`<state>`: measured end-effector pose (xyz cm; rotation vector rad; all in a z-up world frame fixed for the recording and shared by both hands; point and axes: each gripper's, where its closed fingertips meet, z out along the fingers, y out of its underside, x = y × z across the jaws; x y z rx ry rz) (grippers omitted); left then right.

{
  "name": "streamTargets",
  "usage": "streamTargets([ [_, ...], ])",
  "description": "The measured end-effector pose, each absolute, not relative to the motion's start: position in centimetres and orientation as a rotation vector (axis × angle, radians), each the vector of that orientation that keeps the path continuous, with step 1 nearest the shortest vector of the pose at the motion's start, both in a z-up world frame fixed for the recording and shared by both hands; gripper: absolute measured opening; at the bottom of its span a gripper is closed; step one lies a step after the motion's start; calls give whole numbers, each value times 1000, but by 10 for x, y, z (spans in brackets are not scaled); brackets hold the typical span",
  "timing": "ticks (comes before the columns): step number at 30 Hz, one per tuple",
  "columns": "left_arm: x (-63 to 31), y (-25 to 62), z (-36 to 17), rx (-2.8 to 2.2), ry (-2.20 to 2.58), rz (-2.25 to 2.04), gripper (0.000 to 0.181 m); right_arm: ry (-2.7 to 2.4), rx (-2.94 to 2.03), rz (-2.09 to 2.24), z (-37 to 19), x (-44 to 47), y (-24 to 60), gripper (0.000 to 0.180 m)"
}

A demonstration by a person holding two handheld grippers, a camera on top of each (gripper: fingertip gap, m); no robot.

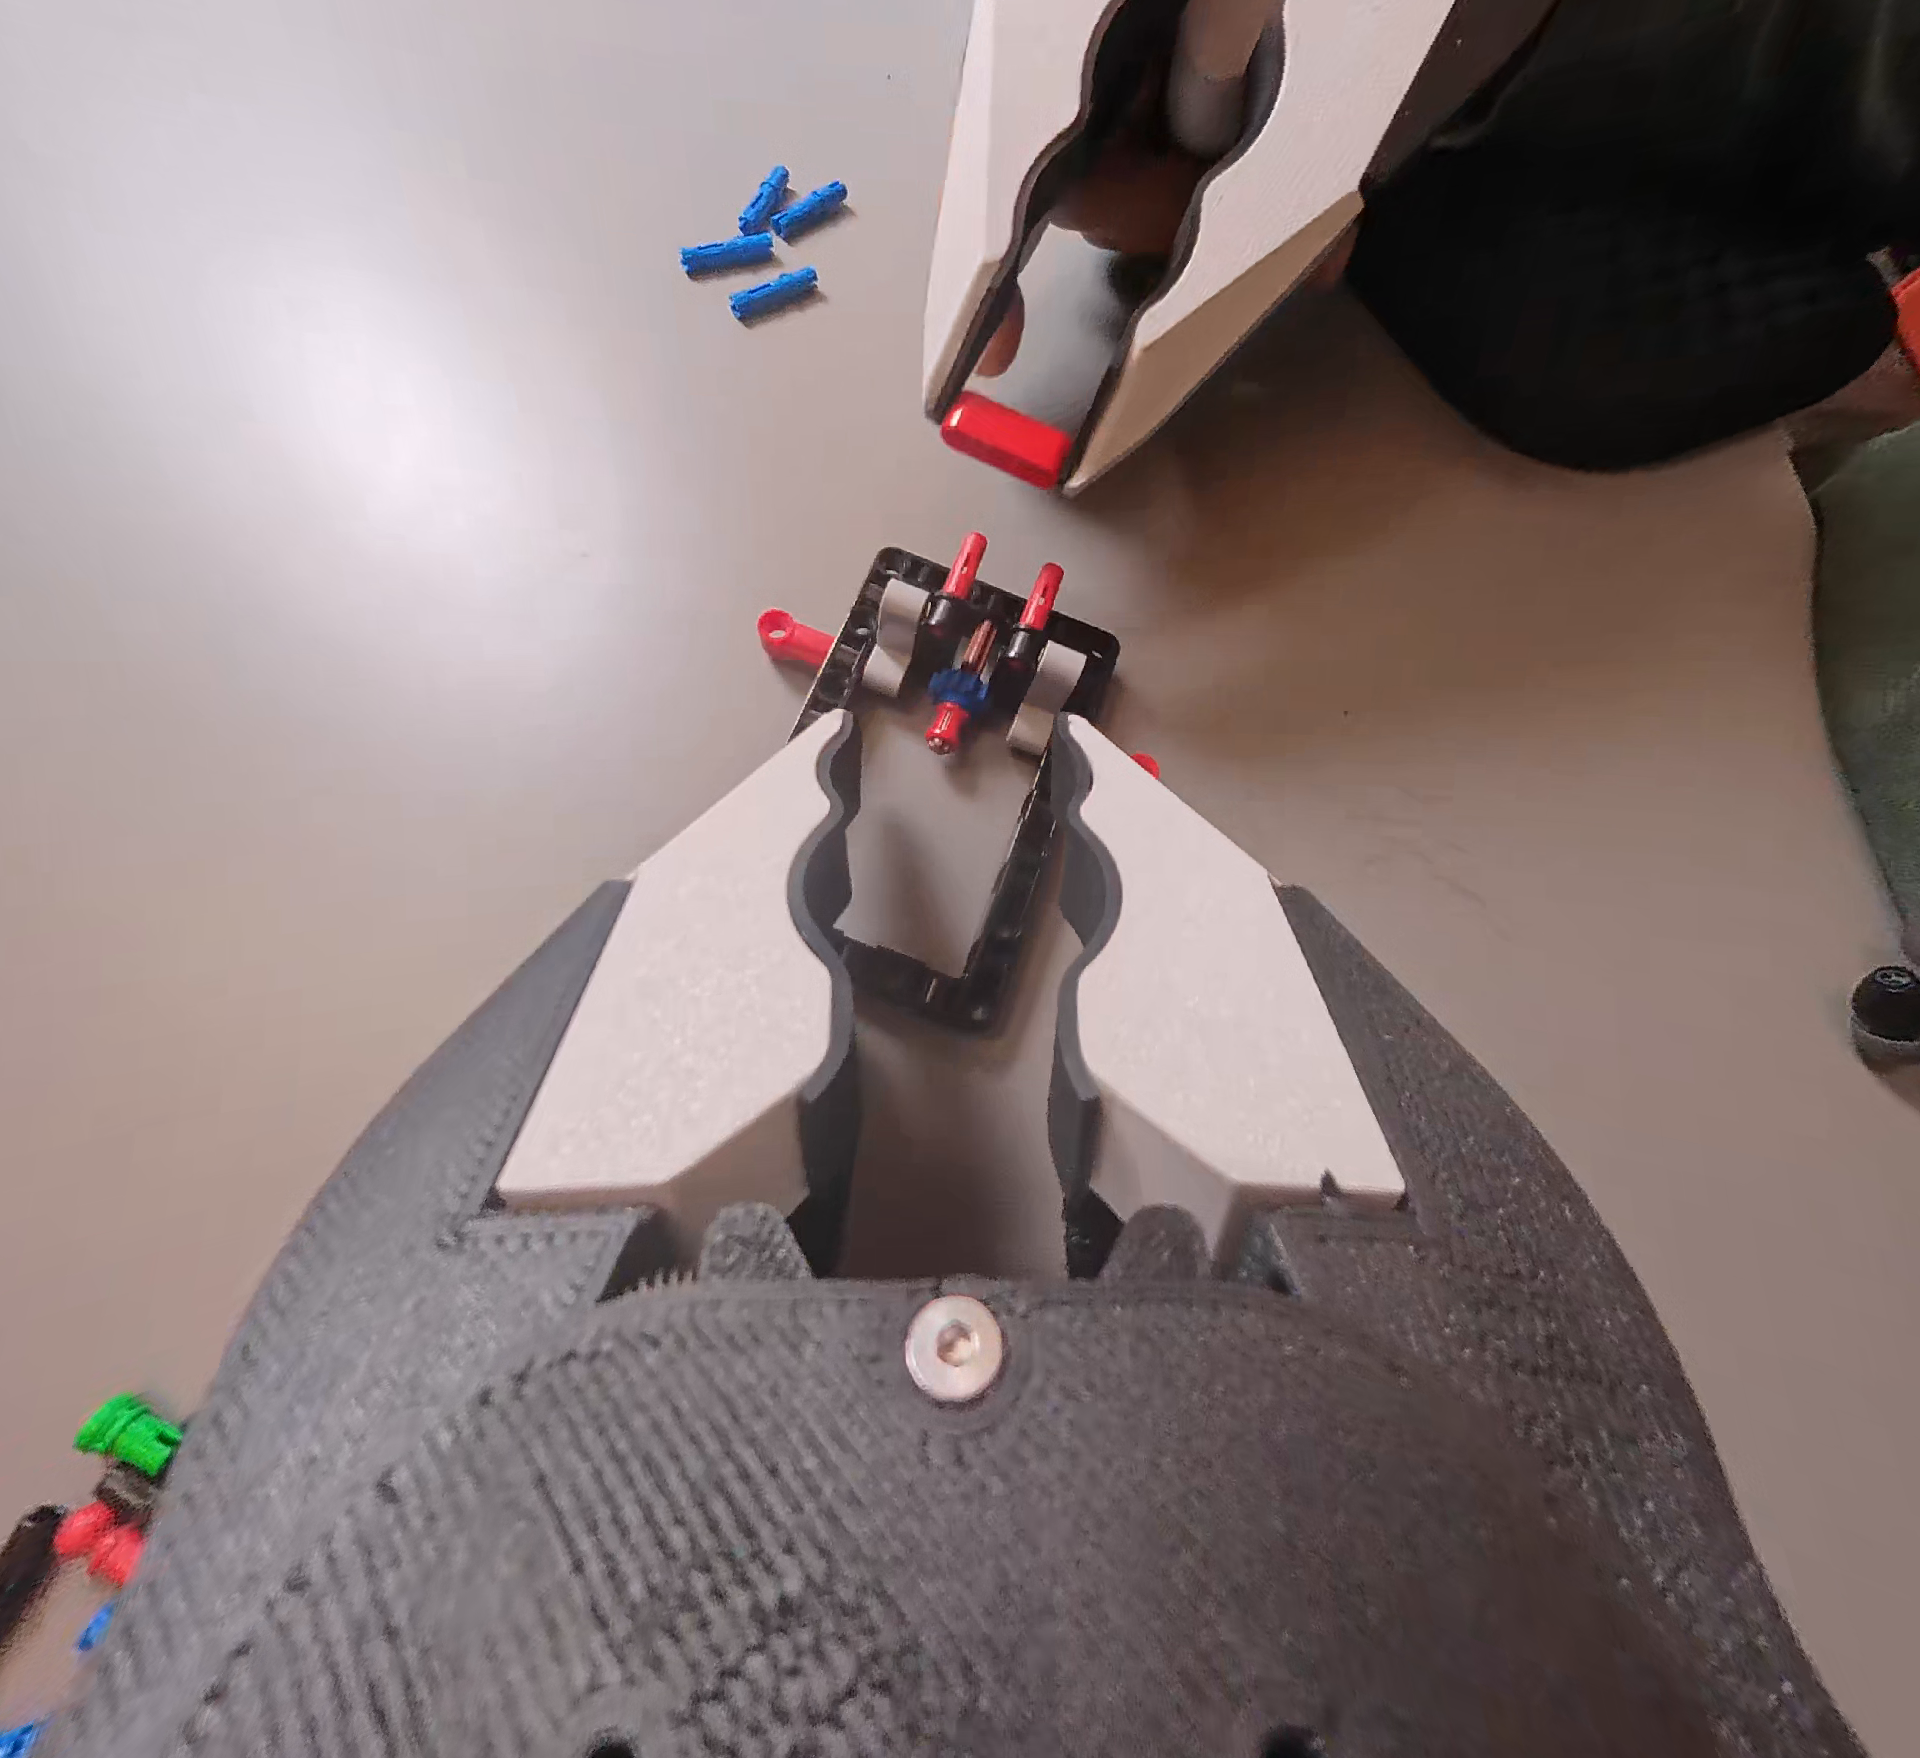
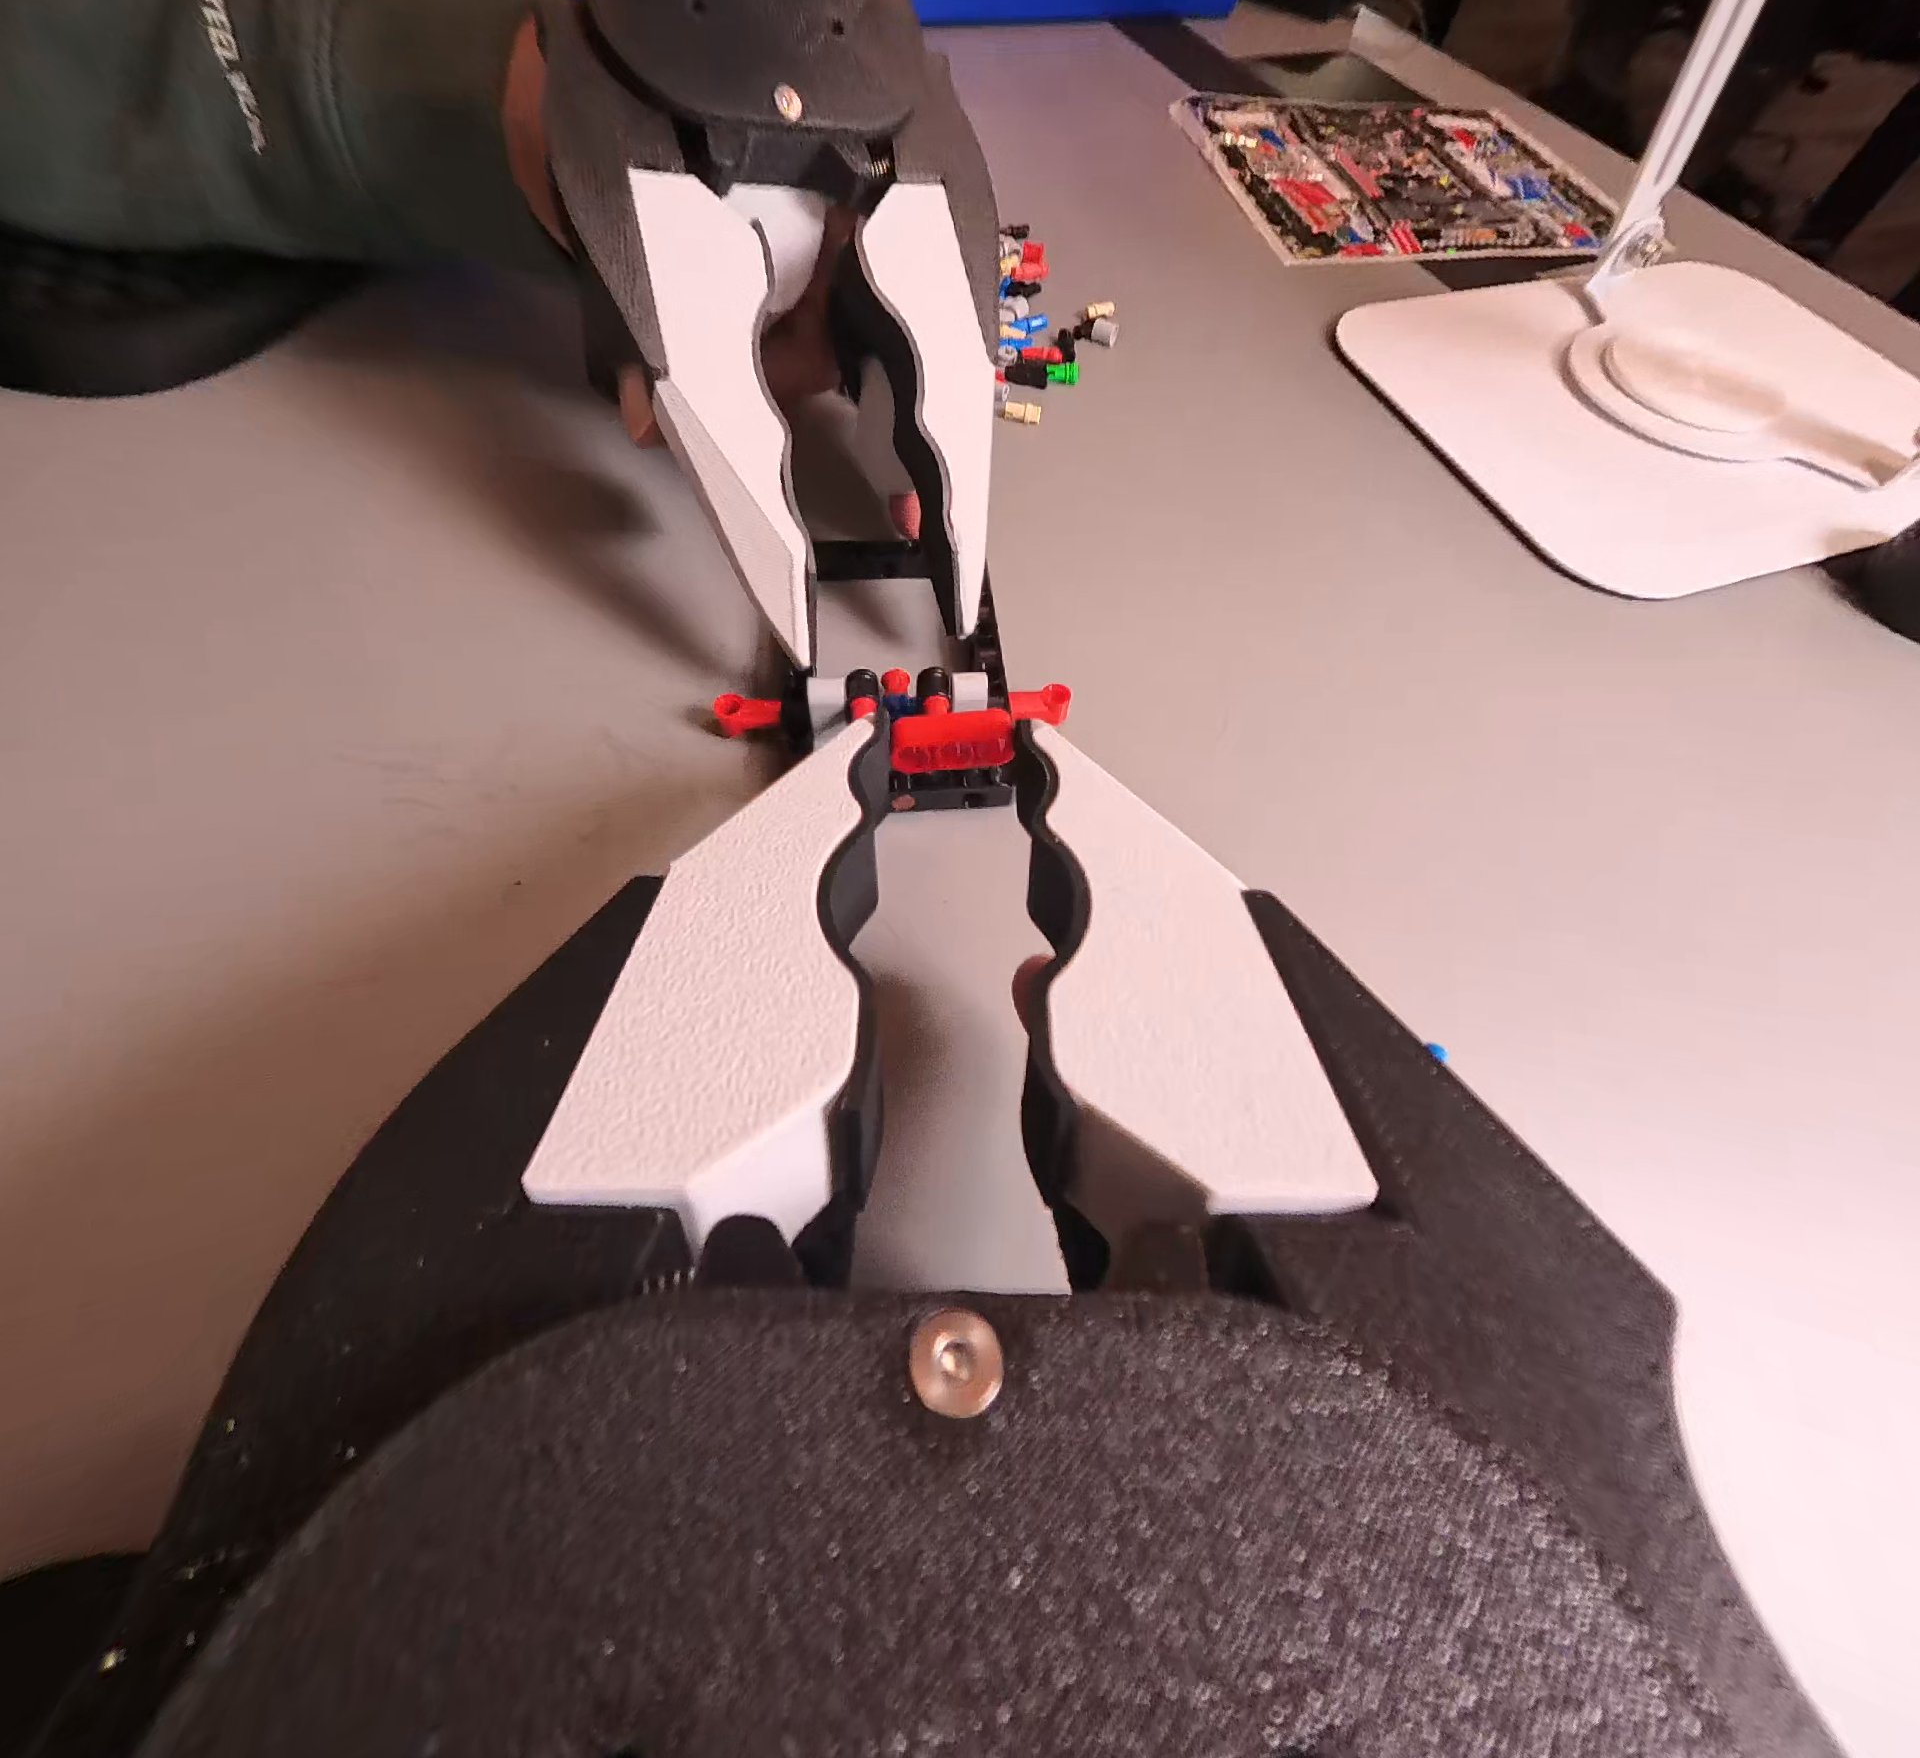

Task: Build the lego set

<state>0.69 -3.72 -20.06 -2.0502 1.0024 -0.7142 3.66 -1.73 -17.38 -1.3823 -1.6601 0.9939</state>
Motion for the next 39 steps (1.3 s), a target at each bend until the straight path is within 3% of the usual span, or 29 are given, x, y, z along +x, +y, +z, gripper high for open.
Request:
streamTargets([
  [13, 19, -37, -205, -1994, 1236, -649, 49, -1738, -1420, 883, -190, 36, -17, 22],
  [23, 26, -34, -207, -1974, 1284, -614, 26, -1715, -1437, 884, -189, 38, -15, 22],
  [28, 25, -34, -207, -1969, 1272, -601, 26, -1716, -1447, 890, -189, 39, -14, 22],
  [39, 24, -29, -193, -1915, 1324, -708, 49, -1743, -1450, 894, -192, 38, -11, 22],
])
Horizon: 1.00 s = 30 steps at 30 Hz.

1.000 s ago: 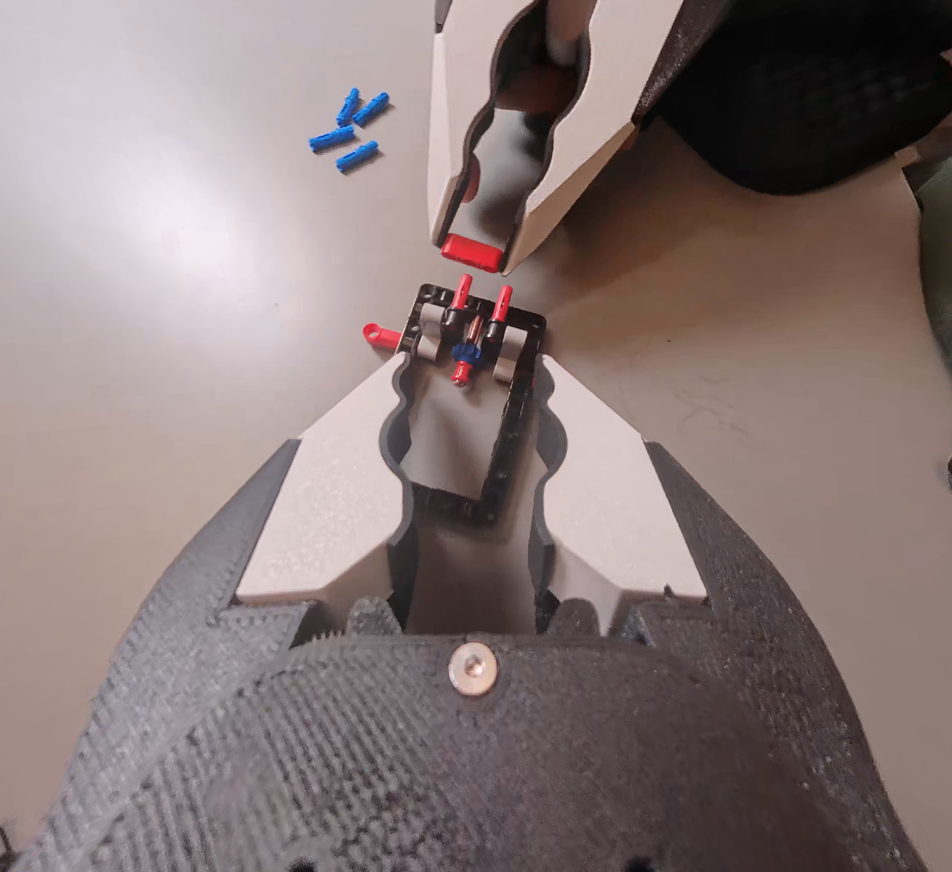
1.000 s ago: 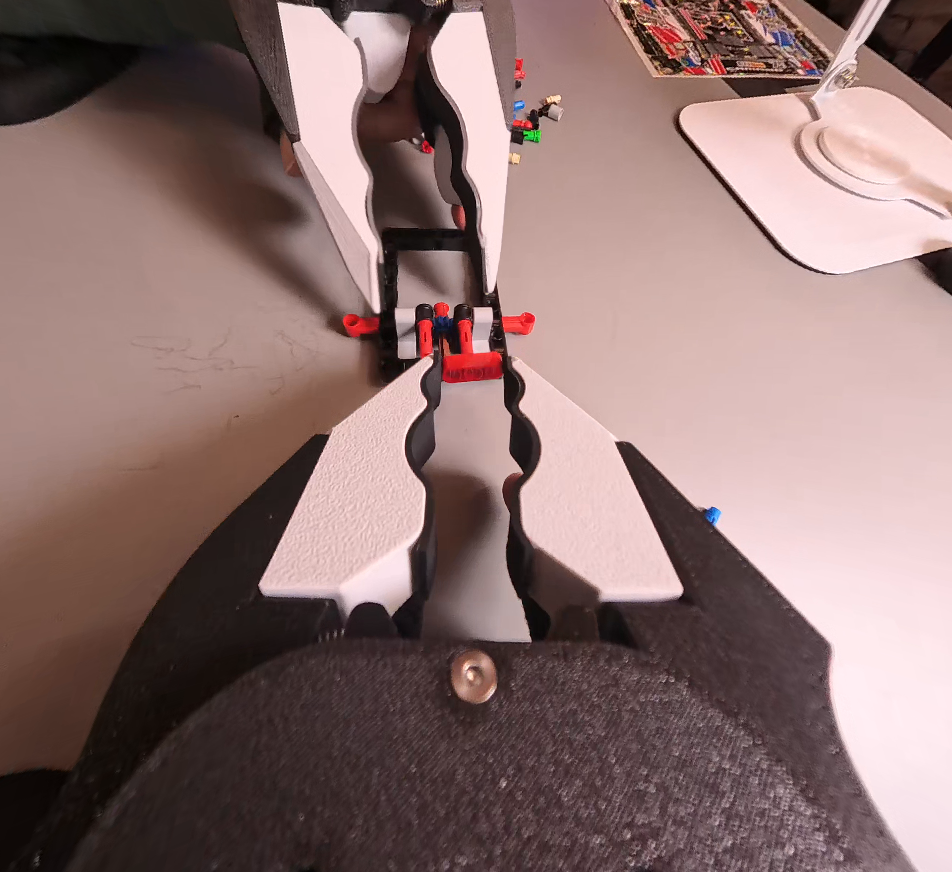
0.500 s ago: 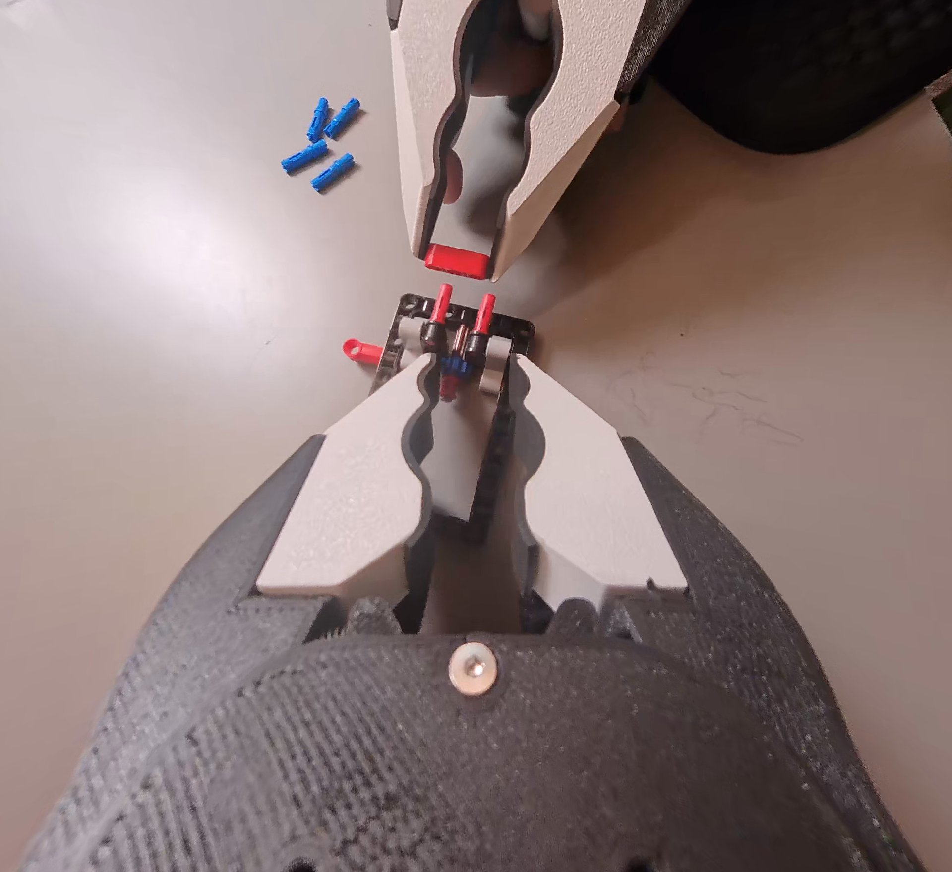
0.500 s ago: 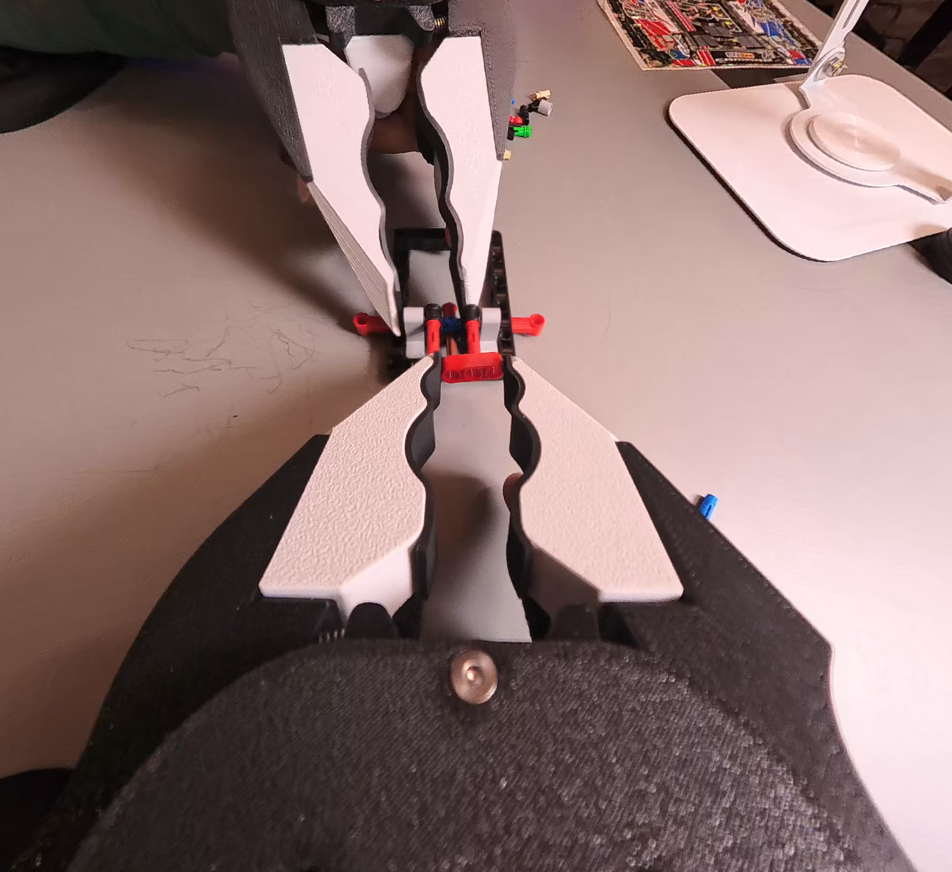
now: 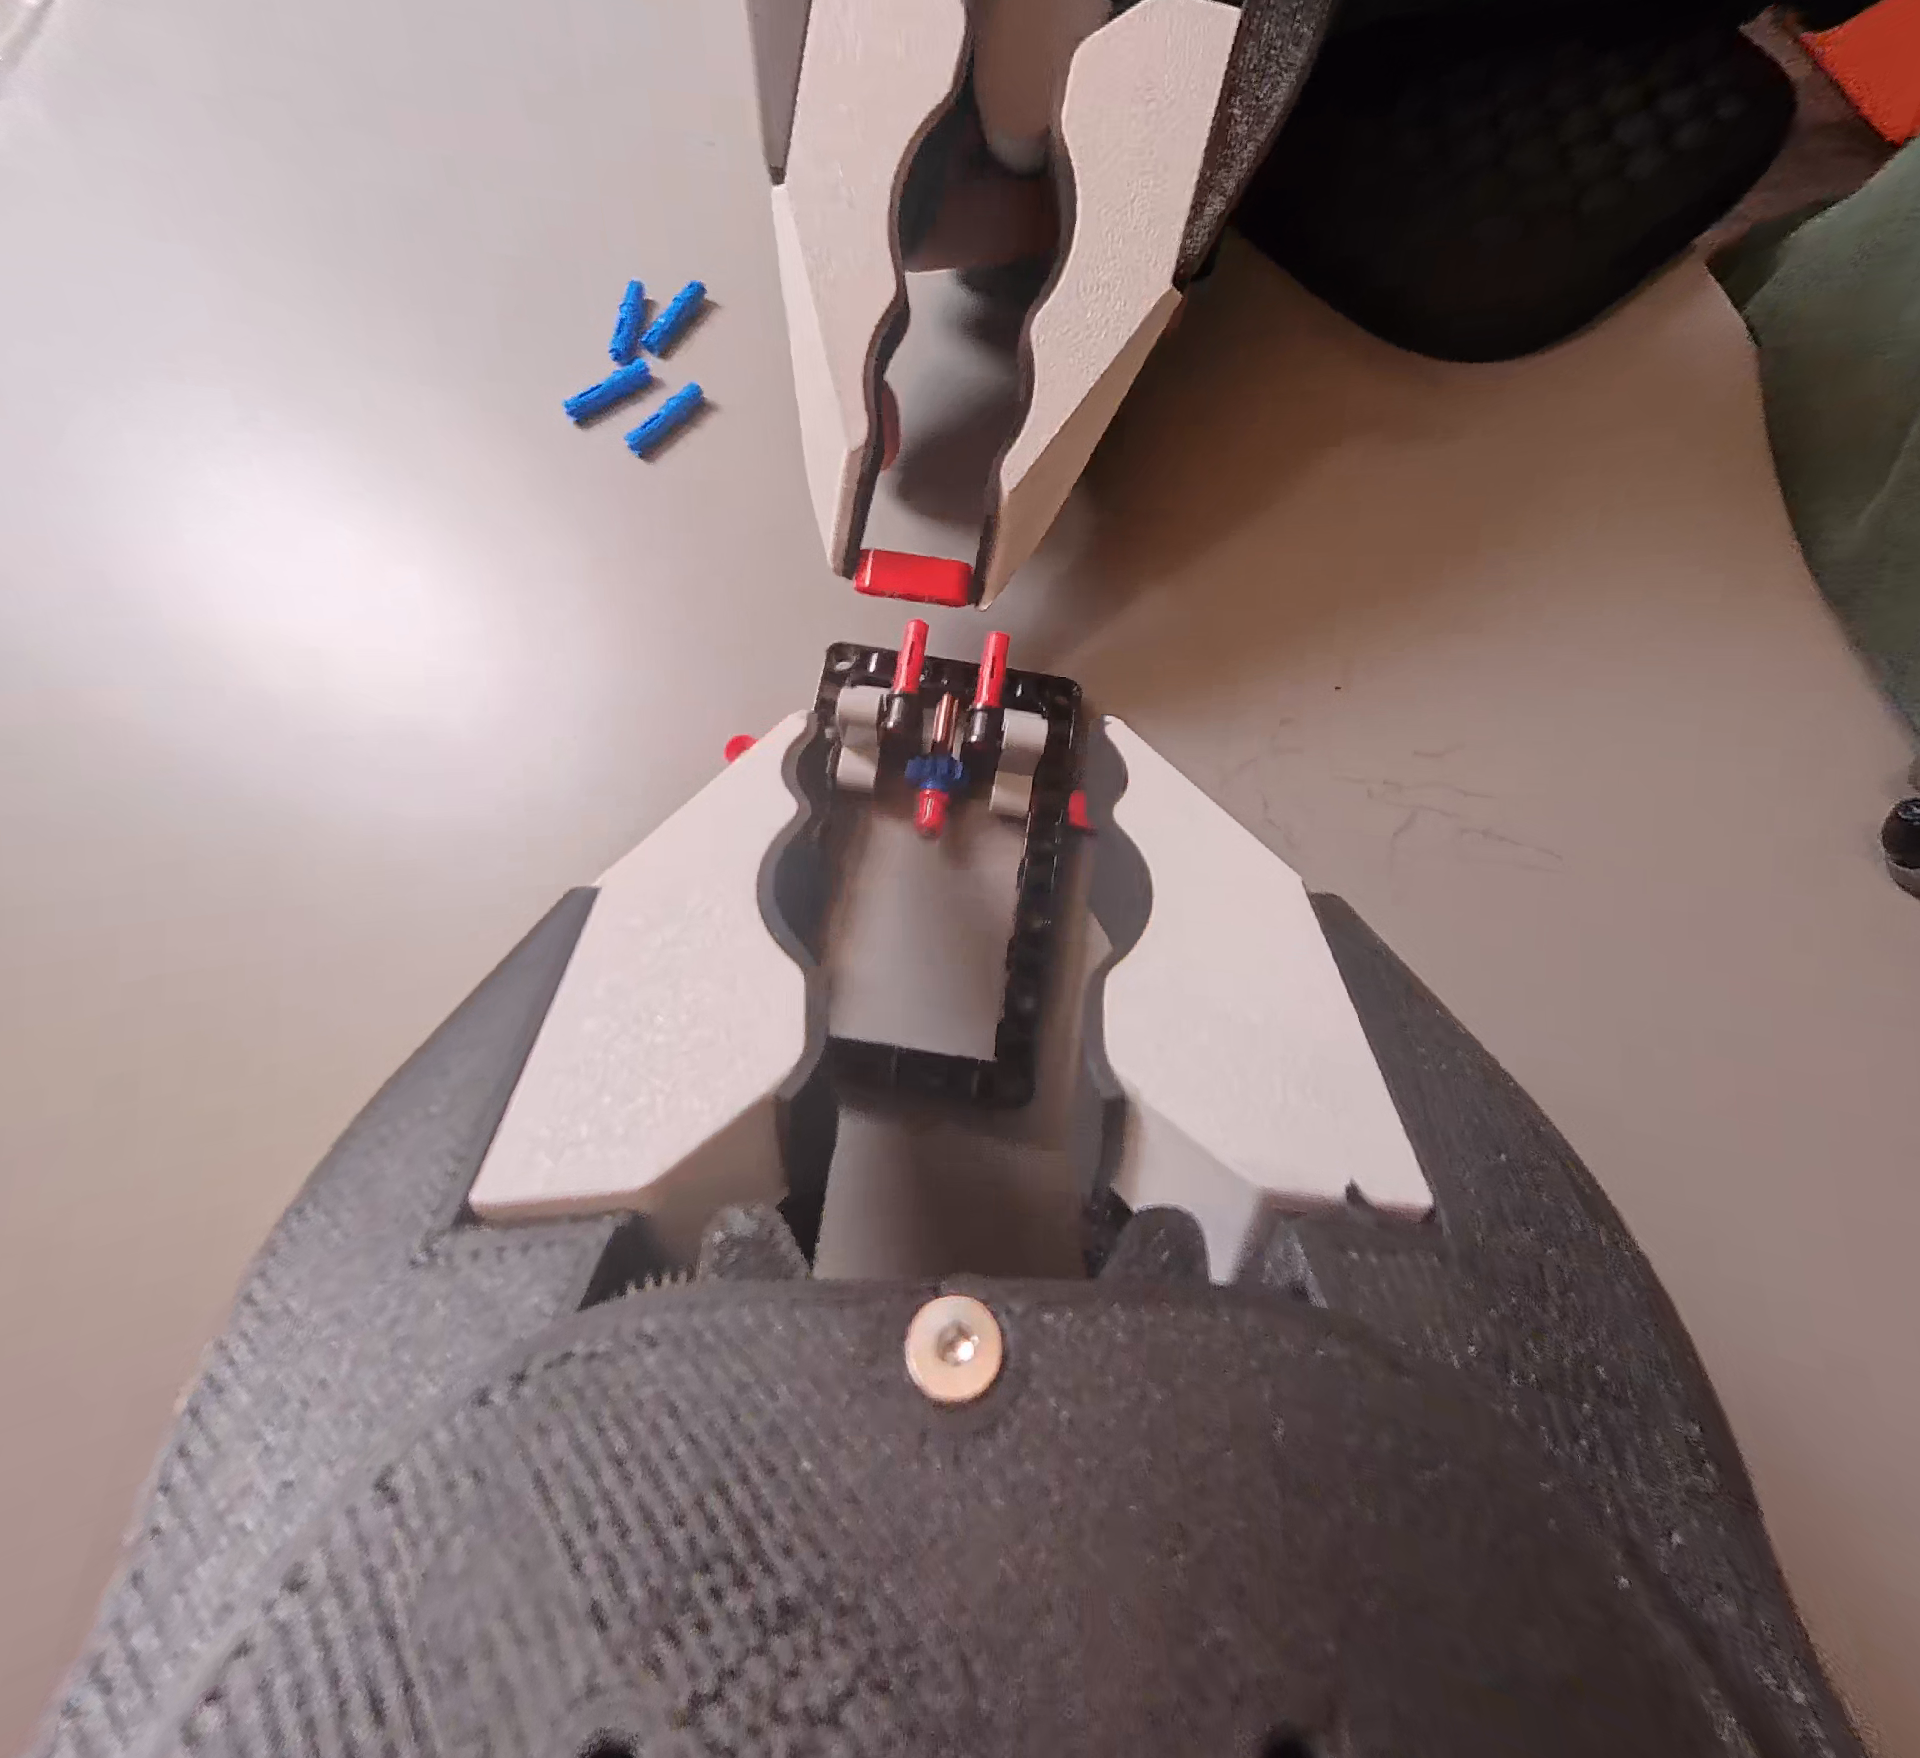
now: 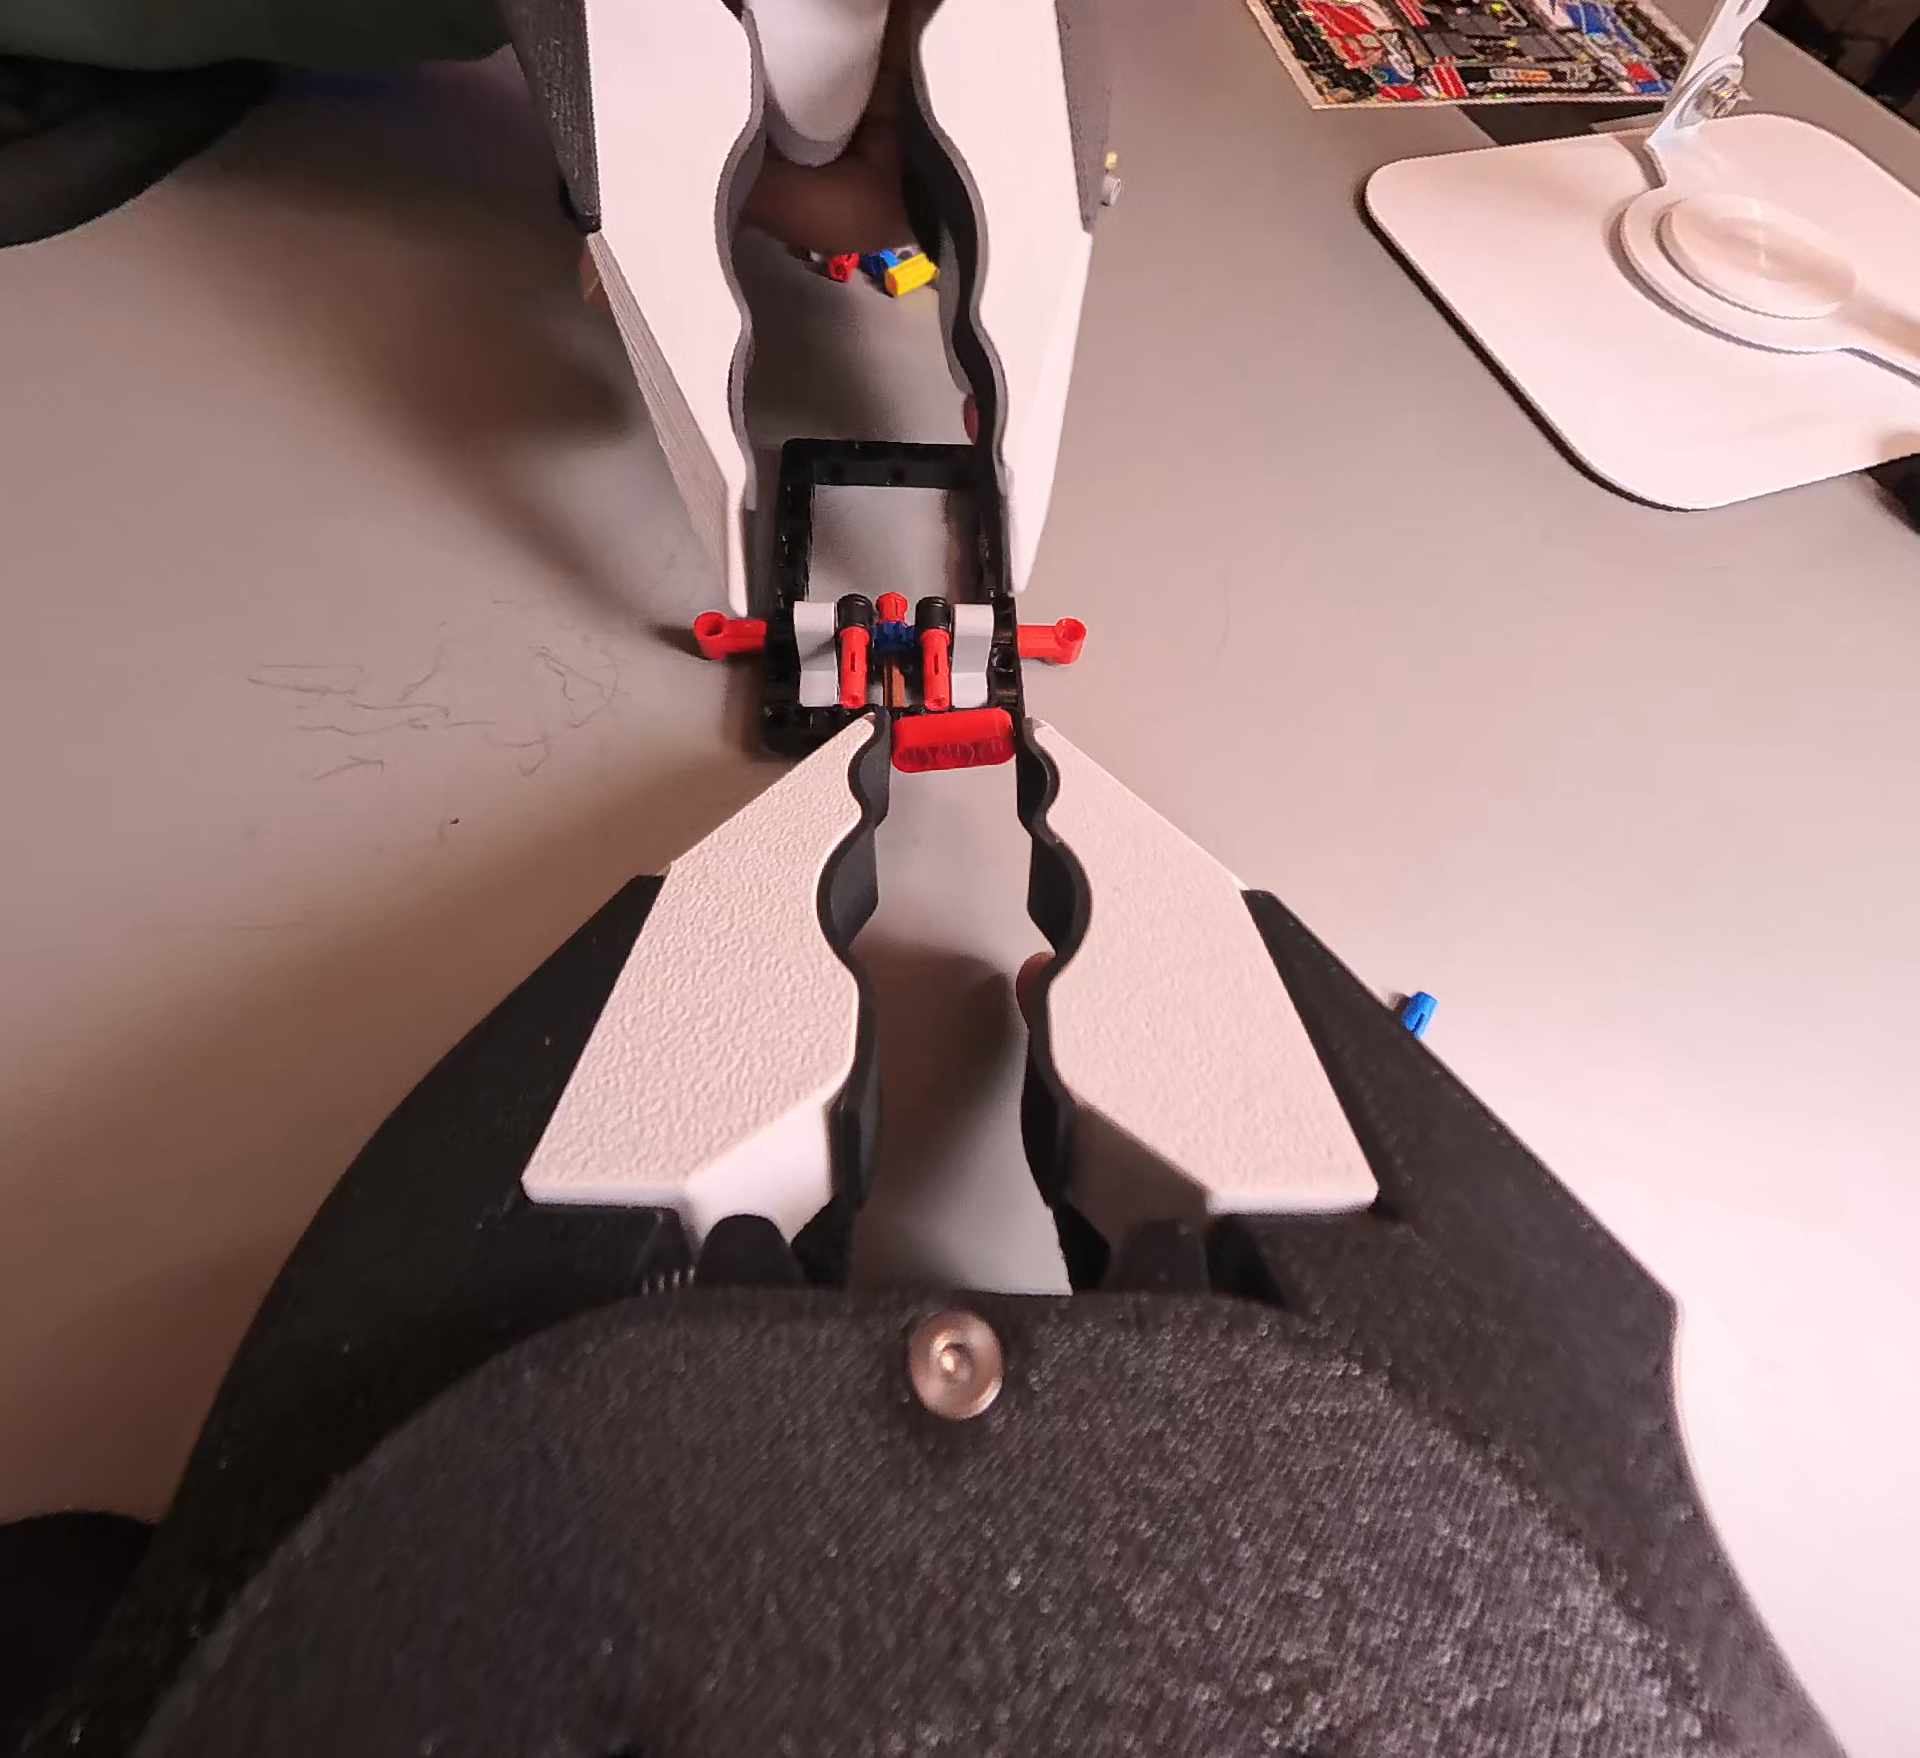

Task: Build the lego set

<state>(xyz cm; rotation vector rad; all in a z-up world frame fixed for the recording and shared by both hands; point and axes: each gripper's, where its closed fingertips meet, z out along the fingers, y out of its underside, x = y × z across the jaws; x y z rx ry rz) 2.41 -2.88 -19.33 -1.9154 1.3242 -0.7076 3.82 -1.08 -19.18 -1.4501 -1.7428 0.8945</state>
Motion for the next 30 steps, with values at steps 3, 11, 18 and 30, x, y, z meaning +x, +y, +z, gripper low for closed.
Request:
streamTargets([
  [3, 29, -29, -196, -1900, 1390, -739, 49, -1741, -1449, 899, -191, 39, -12, 22],
  [11, 33, -34, -203, -1898, 1424, -754, 46, -1758, -1450, 923, -192, 39, -20, 22],
  [18, 26, -33, -203, -1892, 1403, -780, 43, -1745, -1450, 949, -189, 37, -30, 22],
  [30, 28, -24, -190, -1830, 1274, -774, 18, -1652, -1507, 978, -184, 38, -19, 22],
])
